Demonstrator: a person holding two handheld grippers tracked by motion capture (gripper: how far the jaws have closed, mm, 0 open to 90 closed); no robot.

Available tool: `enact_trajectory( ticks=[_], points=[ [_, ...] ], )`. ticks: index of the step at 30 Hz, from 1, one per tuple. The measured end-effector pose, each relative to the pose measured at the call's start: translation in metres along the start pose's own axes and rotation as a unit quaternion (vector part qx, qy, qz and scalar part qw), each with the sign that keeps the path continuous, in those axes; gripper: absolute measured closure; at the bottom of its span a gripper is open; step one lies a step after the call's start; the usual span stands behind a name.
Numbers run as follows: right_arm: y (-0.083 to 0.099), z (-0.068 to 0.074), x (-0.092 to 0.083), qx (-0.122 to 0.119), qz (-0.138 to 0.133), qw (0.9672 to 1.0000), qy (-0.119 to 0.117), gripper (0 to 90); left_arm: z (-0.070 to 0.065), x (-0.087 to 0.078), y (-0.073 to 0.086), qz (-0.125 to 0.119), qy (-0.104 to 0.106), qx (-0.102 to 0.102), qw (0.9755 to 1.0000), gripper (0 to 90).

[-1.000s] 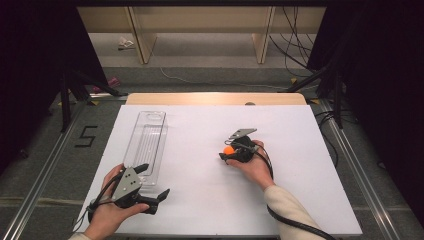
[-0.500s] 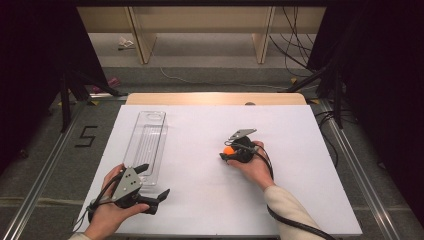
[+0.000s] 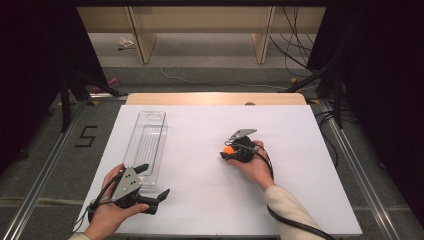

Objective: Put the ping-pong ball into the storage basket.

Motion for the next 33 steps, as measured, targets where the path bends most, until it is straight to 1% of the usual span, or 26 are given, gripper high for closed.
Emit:
enact_trajectory(
  ticks=[13, 33],
  points=[
    [-0.008, -0.001, -0.008, 0.004, -0.016, 0.9999, 0.003, 51.2, 0.000, 0.000, 0.000, 0.000, 0.001, 0.000, 1.0000, 0.7],
    [-0.025, 0.009, -0.018, 0.000, -0.043, 0.9991, -0.003, 51.3, 0.000, 0.000, 0.000, 0.000, 0.000, 0.000, 1.0000, 0.9]
  ],
)
Point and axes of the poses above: each handheld gripper's, and its own axes: x roughly forward along the jaws, y roughly out of its underside, z roughly to its left, the point moved 10 cm from there along x, roughly forward along the jaws, and after that the axes turned 4 degrees about -y, right-handed, at the moved point
